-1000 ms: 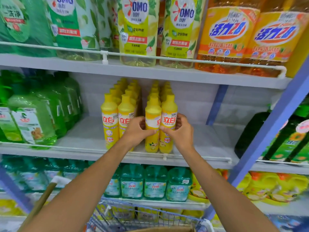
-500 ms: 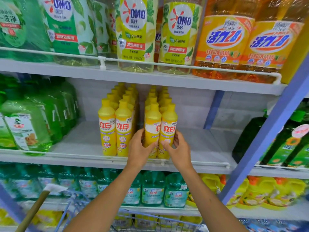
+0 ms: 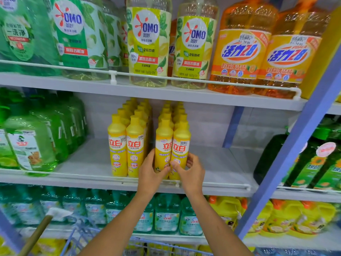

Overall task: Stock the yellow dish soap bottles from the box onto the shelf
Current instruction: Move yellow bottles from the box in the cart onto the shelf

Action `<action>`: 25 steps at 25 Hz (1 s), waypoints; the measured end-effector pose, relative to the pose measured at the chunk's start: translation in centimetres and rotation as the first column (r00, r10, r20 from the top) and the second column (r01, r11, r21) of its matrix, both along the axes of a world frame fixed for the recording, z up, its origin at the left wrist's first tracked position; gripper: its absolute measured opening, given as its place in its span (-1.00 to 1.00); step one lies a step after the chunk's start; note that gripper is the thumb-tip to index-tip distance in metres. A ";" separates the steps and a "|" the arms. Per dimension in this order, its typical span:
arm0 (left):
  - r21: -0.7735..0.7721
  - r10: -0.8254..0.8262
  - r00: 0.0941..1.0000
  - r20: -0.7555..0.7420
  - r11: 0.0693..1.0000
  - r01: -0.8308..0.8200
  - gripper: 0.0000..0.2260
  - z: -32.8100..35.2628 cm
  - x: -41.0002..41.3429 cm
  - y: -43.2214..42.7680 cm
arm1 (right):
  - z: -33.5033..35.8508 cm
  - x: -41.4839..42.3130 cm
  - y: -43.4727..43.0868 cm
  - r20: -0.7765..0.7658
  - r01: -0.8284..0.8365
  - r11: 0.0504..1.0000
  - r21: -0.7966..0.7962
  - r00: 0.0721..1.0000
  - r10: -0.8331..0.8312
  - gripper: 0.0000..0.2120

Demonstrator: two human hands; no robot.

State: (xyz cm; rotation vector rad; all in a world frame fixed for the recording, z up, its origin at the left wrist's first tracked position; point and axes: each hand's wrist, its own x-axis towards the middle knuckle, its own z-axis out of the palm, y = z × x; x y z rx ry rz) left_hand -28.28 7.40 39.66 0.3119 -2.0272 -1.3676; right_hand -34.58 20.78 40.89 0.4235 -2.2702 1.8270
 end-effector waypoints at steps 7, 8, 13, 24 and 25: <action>0.044 0.007 0.998 0.070 0.999 -0.010 -0.41 0.3 -0.2 -0.7 | 0.4 -0.9 0.8 0.055 -0.090 0.996 0.005 0.994 0.090 -0.46; 0.046 0.010 0.997 0.072 0.999 -0.013 -0.42 0.2 -0.2 -0.7 | 0.4 -1.1 0.9 0.060 -0.109 0.994 0.004 0.992 0.109 -0.45; 0.049 0.016 0.998 0.060 0.999 -0.019 -0.46 -0.2 -0.2 -0.7 | 0.1 -1.2 1.0 0.047 -0.140 0.990 -0.009 0.989 0.140 -0.52; 0.059 0.022 0.999 0.040 0.998 -0.024 -0.48 -0.9 -0.1 -0.6 | -1.4 -1.3 0.7 -0.004 -0.114 0.989 0.091 0.993 0.115 -0.46; 0.060 0.023 0.999 0.039 0.998 -0.026 -0.48 -0.9 -0.1 -0.6 | -1.5 -1.4 0.8 -0.005 -0.122 0.987 0.105 0.992 0.123 -0.47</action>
